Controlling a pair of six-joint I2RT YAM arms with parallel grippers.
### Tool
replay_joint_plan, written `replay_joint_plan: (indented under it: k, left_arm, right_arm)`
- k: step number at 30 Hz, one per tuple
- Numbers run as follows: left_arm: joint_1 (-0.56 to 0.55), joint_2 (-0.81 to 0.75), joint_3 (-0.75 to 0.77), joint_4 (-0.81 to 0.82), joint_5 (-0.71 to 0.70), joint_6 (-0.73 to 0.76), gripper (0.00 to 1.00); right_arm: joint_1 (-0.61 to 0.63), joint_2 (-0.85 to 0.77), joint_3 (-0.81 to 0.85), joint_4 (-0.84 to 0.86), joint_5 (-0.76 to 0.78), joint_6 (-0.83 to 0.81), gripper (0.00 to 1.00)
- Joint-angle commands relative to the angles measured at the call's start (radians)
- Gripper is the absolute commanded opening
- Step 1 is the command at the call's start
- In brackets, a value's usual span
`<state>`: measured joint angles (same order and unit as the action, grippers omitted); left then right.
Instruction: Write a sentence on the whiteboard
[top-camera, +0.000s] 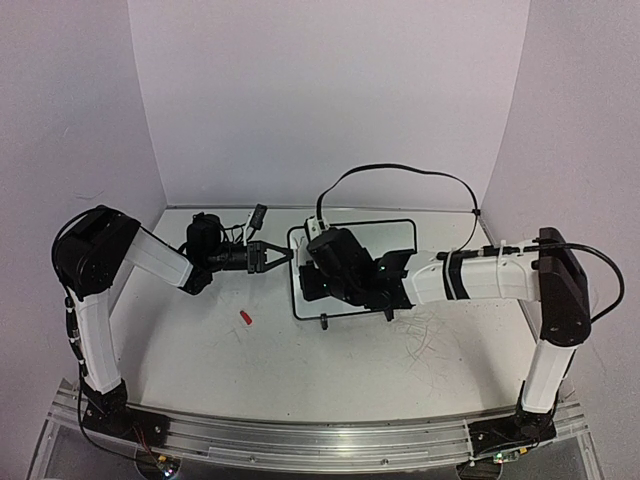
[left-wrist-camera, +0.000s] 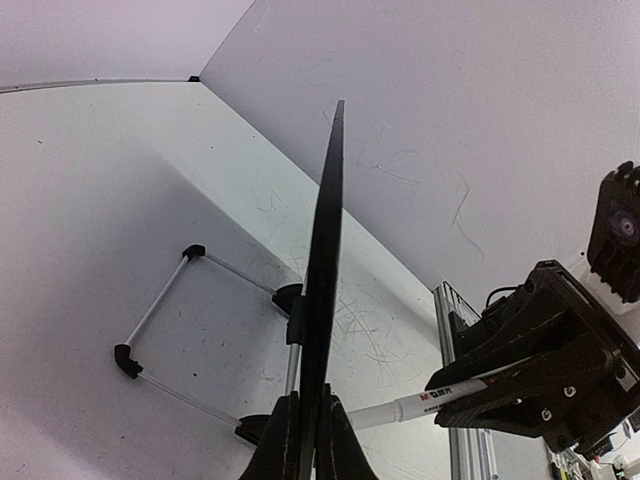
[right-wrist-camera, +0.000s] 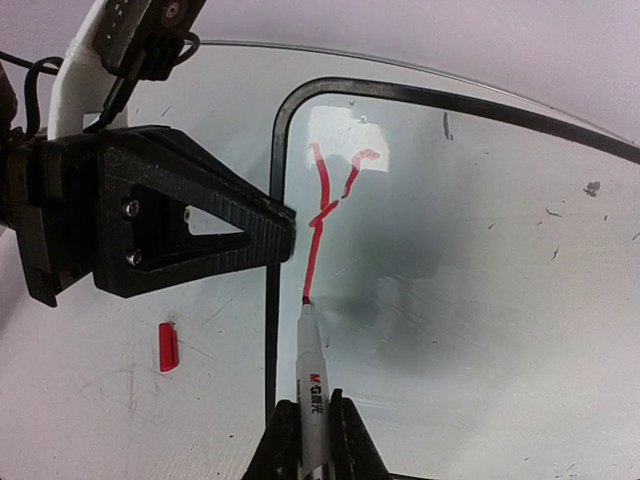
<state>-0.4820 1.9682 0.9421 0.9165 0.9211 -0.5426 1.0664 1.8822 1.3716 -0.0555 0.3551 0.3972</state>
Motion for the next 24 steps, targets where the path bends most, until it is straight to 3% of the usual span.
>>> replay_joint_plan:
  k: [1, 6, 24]
  left_arm:
    - [-0.005, -0.042, 0.017, 0.03, 0.035, -0.023, 0.0]
    - [-0.004, -0.049, 0.013, 0.031, 0.035, -0.022, 0.0]
    - [-0.004, -0.05, 0.009, 0.03, 0.036, -0.022, 0.0]
  right_arm:
    - [-0.005, -0.047, 0.04, -0.01, 0.02, -0.023, 0.0]
    - [-0.007, -0.113, 0.004, 0.032, 0.02, -0.033, 0.0]
    - [-0.048, -0.074, 0.011, 0.046, 0.025, -0.043, 0.0]
